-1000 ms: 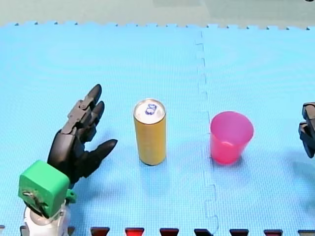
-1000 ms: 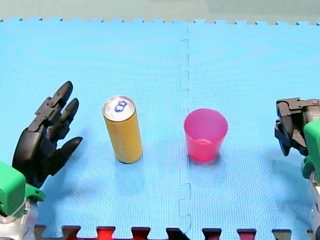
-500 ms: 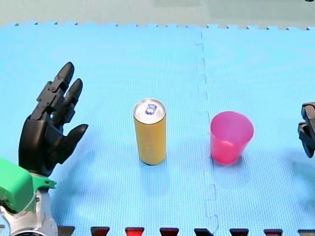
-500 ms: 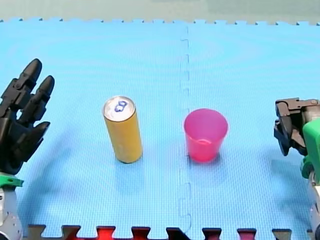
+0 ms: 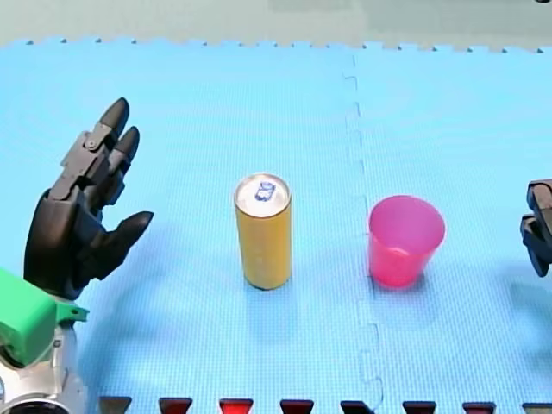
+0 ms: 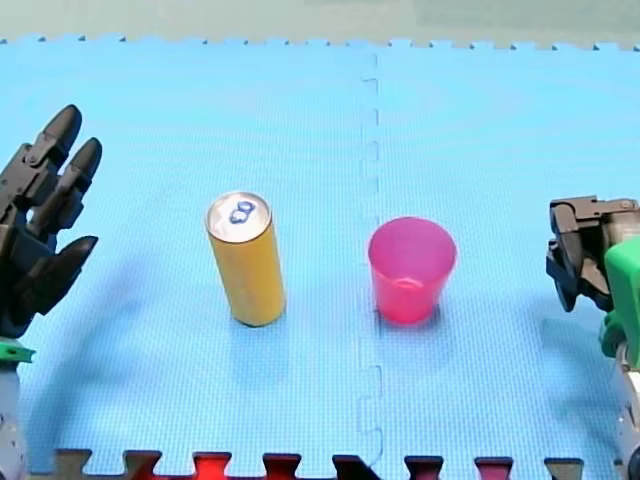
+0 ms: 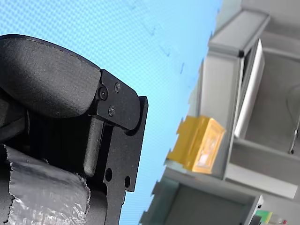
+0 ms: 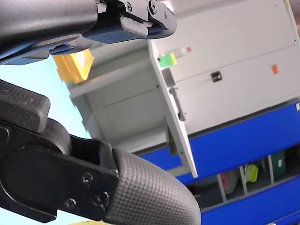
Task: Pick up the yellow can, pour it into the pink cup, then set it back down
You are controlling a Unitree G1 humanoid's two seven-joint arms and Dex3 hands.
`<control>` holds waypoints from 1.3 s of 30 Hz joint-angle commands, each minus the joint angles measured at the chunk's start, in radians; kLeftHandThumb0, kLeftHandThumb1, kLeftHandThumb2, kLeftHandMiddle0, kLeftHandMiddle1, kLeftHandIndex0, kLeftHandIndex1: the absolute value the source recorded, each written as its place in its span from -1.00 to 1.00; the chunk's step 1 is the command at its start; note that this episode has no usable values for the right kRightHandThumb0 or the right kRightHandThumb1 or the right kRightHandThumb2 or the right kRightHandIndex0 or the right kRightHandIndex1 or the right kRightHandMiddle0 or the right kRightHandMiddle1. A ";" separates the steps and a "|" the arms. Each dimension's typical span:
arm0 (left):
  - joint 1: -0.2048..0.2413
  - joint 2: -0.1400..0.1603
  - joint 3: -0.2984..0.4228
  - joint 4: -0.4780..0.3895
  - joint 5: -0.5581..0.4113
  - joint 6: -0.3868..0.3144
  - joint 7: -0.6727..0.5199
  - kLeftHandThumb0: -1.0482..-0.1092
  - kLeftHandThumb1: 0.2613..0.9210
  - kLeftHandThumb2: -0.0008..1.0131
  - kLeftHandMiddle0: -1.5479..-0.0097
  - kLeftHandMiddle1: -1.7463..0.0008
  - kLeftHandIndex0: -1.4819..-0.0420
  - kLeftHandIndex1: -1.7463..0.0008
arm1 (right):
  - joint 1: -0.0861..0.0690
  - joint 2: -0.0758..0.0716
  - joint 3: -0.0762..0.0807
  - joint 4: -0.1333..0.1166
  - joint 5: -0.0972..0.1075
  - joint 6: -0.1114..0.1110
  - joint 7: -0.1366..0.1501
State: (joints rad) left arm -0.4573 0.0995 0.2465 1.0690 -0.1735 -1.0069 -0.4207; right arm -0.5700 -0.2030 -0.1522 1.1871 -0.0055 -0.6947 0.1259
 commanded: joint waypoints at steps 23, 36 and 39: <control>0.009 0.006 -0.084 -0.010 0.119 0.054 0.161 -1.00 0.97 -0.90 0.73 1.00 0.75 1.00 | 0.001 -0.006 -0.007 -0.005 0.008 0.004 0.004; 0.007 0.006 -0.125 0.039 0.149 0.082 0.131 -1.00 1.00 -0.91 0.71 0.99 0.77 1.00 | 0.009 -0.009 -0.007 -0.012 0.007 -0.002 0.011; 0.014 0.004 -0.143 0.034 0.172 0.096 0.146 -1.00 1.00 -0.90 0.71 0.99 0.78 1.00 | 0.011 -0.011 -0.005 -0.014 0.005 -0.005 0.013</control>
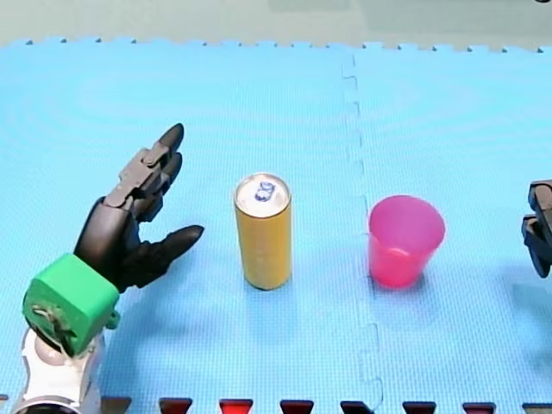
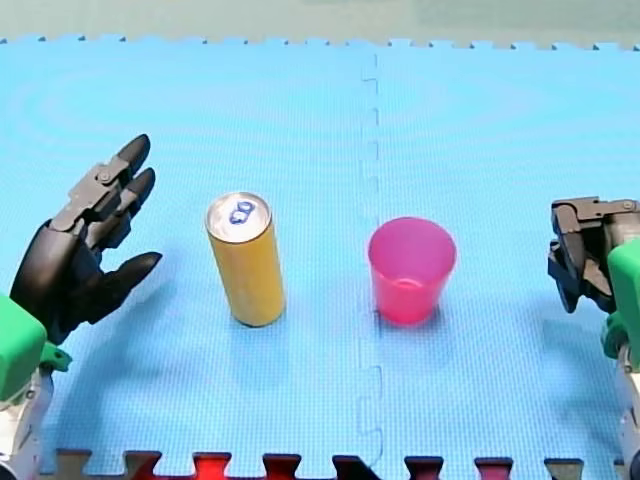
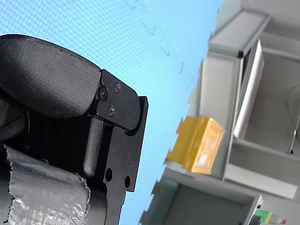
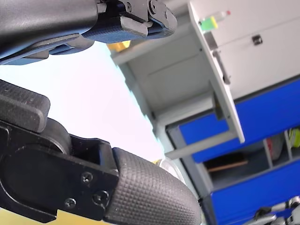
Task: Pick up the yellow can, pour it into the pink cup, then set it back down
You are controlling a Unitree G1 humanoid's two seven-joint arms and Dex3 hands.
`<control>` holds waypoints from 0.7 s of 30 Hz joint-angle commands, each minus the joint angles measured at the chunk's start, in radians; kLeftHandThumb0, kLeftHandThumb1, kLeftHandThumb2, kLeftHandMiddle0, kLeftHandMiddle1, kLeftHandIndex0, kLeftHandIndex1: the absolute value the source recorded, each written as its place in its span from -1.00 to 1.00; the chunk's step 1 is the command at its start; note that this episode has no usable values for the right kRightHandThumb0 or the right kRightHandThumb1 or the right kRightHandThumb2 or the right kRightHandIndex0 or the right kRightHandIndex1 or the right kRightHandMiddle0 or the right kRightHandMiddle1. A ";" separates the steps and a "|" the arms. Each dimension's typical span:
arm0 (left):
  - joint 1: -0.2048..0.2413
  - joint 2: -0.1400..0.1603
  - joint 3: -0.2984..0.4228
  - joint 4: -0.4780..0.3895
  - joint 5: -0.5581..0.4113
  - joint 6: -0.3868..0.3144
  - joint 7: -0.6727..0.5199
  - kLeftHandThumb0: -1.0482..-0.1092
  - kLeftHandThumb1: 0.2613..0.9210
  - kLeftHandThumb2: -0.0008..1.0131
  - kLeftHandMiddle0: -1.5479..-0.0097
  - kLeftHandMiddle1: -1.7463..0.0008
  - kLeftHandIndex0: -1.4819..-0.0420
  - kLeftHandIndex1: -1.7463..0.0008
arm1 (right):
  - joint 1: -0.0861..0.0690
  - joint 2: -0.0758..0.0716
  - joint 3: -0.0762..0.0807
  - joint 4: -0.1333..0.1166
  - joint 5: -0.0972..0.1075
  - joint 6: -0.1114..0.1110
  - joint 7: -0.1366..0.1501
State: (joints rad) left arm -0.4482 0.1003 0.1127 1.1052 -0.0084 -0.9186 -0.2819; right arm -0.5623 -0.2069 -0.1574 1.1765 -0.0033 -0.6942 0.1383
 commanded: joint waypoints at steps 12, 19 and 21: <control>0.009 -0.001 -0.064 0.014 0.071 0.019 0.055 -1.00 1.00 -0.83 0.72 1.00 0.85 1.00 | 0.011 -0.008 -0.001 -0.008 0.005 -0.010 0.006; 0.010 -0.017 -0.068 0.024 0.048 0.041 0.025 -1.00 1.00 -0.79 0.72 0.99 0.85 1.00 | 0.009 -0.005 -0.003 -0.007 0.008 -0.007 0.007; 0.012 -0.024 -0.070 0.021 0.040 0.052 0.011 -1.00 1.00 -0.79 0.71 0.99 0.85 1.00 | 0.009 -0.006 -0.002 -0.008 0.008 -0.006 0.007</control>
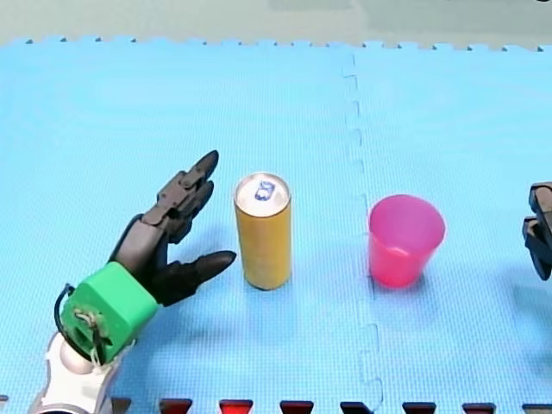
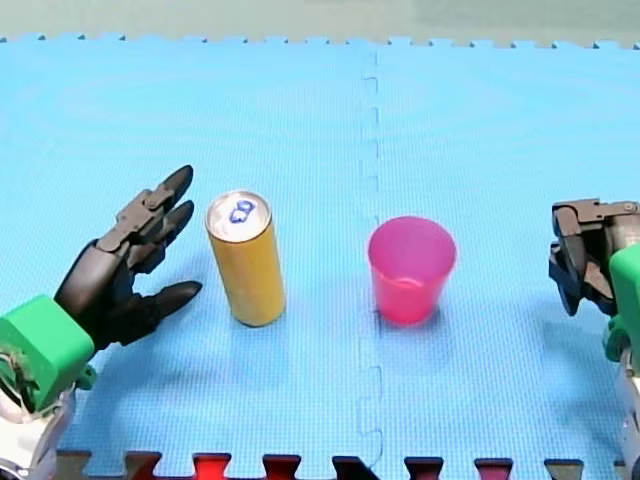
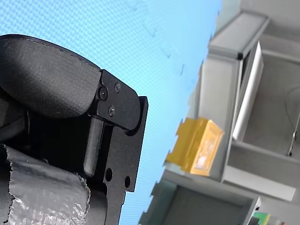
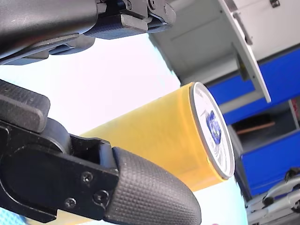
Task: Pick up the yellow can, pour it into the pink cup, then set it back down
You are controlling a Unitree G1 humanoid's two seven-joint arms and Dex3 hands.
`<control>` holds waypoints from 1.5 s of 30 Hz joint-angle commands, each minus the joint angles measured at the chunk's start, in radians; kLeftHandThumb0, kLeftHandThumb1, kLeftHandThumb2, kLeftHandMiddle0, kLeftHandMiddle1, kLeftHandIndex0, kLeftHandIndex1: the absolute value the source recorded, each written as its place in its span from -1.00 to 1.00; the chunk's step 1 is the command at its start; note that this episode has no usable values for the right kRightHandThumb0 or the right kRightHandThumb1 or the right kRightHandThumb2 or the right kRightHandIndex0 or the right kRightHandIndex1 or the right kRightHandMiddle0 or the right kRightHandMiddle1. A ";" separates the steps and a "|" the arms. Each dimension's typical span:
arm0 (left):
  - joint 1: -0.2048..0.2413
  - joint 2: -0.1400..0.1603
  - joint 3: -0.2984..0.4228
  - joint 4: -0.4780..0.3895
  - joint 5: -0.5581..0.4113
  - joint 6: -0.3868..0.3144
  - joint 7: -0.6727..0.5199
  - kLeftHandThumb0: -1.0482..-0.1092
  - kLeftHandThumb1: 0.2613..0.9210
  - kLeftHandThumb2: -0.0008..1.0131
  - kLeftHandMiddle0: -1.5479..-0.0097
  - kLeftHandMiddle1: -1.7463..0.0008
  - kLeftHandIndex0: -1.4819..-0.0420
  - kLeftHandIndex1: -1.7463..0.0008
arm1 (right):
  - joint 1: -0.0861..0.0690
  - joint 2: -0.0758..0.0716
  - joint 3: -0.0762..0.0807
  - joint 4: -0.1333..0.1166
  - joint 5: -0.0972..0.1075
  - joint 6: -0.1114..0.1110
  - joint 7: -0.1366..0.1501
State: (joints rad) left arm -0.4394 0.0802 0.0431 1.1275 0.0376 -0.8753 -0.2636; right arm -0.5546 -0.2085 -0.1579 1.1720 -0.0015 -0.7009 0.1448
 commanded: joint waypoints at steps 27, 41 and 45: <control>-0.012 -0.049 -0.002 0.006 -0.051 0.161 -0.118 -1.00 0.72 -0.99 0.63 0.97 0.71 0.97 | 0.016 -0.008 -0.003 -0.014 0.011 -0.010 0.004; -0.026 -0.062 0.042 0.022 -0.113 0.190 -0.192 -0.97 0.25 -1.00 0.64 0.99 0.72 1.00 | 0.022 -0.010 -0.001 -0.017 0.010 -0.018 0.001; -0.030 -0.062 0.046 0.027 -0.112 0.185 -0.192 -0.94 0.25 -1.00 0.64 0.99 0.72 1.00 | 0.023 -0.010 0.001 -0.015 0.010 -0.019 -0.001</control>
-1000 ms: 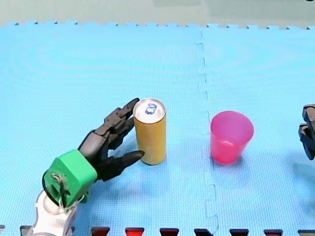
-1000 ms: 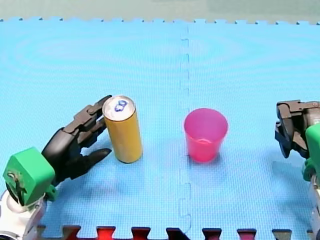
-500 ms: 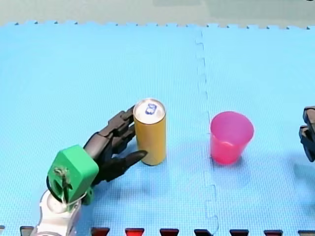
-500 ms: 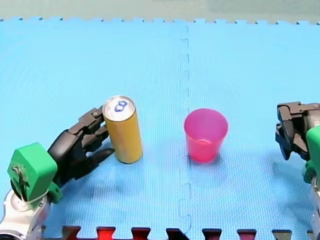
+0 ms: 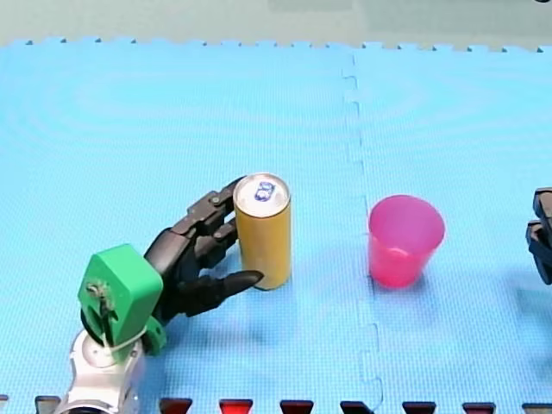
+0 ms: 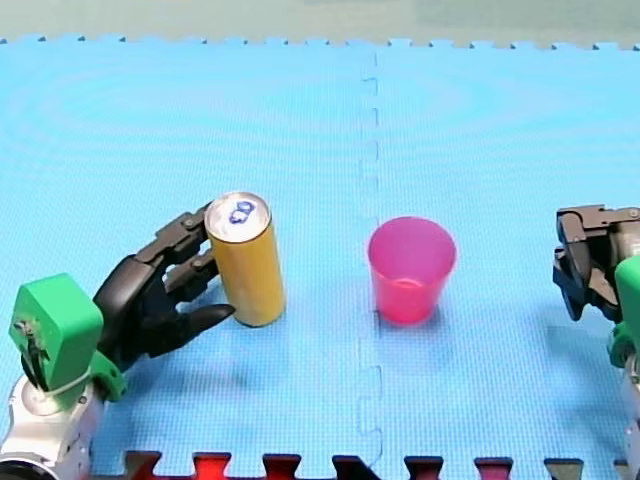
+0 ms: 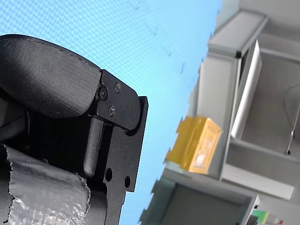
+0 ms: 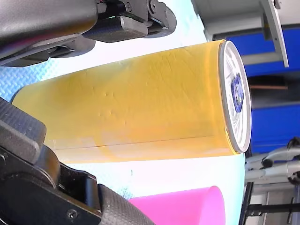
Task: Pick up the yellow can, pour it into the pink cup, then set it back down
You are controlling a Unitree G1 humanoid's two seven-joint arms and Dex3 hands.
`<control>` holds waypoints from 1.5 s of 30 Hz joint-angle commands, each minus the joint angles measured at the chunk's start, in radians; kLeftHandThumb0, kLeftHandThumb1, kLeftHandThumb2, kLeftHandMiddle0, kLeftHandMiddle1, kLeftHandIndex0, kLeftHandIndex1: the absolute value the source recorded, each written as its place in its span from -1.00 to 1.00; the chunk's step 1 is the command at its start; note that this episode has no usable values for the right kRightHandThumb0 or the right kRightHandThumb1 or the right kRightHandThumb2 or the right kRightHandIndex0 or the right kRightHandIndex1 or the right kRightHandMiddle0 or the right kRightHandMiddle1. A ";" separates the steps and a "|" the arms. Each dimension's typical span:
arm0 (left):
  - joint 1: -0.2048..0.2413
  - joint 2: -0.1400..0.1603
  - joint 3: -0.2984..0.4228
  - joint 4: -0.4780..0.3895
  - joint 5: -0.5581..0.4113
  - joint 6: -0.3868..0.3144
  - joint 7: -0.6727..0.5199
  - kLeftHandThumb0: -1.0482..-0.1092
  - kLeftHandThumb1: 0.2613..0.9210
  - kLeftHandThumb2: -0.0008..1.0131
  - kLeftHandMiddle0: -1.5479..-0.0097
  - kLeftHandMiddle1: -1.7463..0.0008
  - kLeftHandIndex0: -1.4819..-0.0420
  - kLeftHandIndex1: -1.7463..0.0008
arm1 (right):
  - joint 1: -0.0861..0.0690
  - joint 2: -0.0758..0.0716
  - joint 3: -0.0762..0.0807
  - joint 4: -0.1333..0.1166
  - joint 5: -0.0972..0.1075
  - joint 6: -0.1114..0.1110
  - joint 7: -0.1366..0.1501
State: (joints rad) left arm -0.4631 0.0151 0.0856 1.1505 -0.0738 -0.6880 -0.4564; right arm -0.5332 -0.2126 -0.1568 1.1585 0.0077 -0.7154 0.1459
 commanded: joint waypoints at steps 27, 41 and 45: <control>-0.057 -0.077 -0.026 0.052 0.103 0.060 0.300 -0.50 0.15 -0.99 0.60 0.98 0.74 0.99 | 0.019 -0.004 0.000 -0.020 0.004 -0.014 -0.009; -0.077 -0.116 -0.030 0.057 0.111 0.100 0.355 -0.41 0.21 -0.99 0.51 0.96 0.72 0.99 | 0.033 0.000 0.006 -0.032 -0.001 -0.024 -0.025; -0.080 -0.131 -0.034 0.064 0.123 0.105 0.413 -0.37 0.28 -0.98 0.39 0.94 0.62 0.97 | 0.036 0.003 0.007 -0.033 -0.004 -0.026 -0.035</control>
State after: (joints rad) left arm -0.5367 -0.1102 0.0524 1.2105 0.0437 -0.5853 -0.0601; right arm -0.5003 -0.2082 -0.1490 1.1286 0.0045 -0.7377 0.1161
